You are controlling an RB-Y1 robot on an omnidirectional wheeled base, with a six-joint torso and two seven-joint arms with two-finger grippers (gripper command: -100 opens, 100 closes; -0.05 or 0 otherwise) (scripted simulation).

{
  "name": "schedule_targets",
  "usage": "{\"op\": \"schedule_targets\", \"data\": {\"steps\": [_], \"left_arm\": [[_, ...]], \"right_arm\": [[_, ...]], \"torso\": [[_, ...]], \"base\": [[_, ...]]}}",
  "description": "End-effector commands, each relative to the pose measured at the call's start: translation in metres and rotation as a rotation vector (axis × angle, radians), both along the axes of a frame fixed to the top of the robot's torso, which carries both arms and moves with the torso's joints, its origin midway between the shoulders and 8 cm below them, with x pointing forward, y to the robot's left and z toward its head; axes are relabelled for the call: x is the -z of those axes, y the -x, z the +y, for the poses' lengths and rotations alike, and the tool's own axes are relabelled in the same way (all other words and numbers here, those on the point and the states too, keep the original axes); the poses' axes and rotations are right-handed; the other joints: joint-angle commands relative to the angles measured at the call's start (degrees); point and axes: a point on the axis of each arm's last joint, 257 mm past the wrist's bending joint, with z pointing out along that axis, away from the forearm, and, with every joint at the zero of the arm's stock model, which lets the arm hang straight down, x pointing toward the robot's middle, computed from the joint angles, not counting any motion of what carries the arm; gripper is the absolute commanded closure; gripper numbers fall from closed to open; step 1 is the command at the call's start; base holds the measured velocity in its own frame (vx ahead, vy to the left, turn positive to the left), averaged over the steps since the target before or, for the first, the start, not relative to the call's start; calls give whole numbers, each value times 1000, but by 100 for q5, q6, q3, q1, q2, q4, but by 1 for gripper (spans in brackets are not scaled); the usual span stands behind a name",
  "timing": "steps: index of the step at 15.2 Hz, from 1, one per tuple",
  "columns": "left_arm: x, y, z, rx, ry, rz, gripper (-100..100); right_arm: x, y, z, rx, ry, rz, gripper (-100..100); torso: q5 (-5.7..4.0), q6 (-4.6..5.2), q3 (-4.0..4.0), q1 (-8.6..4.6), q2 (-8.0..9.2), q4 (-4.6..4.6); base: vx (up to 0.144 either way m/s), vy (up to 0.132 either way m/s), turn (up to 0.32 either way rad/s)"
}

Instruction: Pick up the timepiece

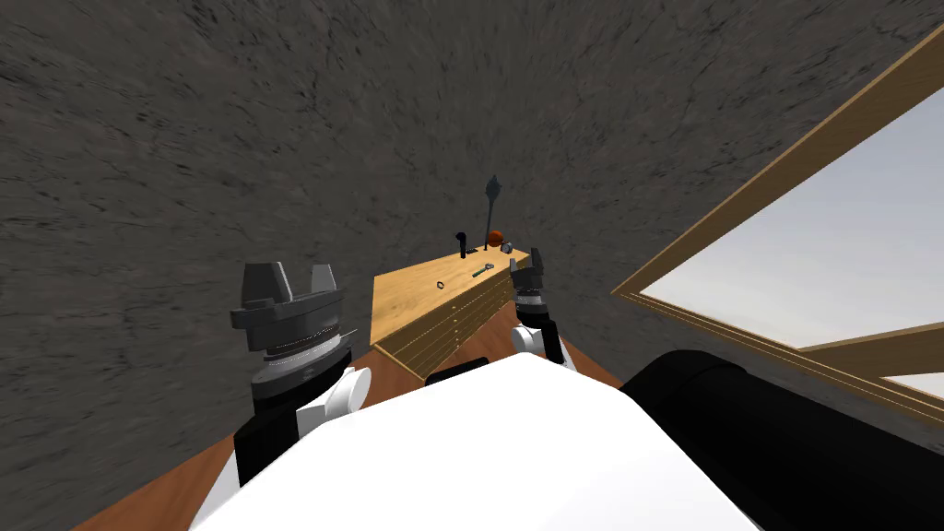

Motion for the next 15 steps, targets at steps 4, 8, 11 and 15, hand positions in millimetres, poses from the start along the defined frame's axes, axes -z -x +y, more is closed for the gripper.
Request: {"op": "schedule_targets", "data": {"steps": [4, 8, 11, 15], "left_arm": [[18, -15, -2, 21, -54, 89, -100], [44, -32, 1, 34, -102, 204, -100], [67, -44, 6, 39, -138, 301, -100], [95, -56, 13, 41, -178, 413, -100]], "right_arm": [[0, 0, 0, 0, 0, 0, 0], [0, 0, 0, 0, 0, 0, 0], [0, 0, 0, 0, 0, 0, 0], [0, 0, 0, 0, 0, 0, 0]], "torso": [[-3, 1, -5, -18, -10, -2], [-8, 1, -10, -37, -17, -4], [-9, 1, -13, -43, -22, -5], [-9, 1, -12, -37, -22, -5]], "base": [[26, -46, -42], [40, -85, -58], [54, -98, -61], [49, -85, -55]]}}
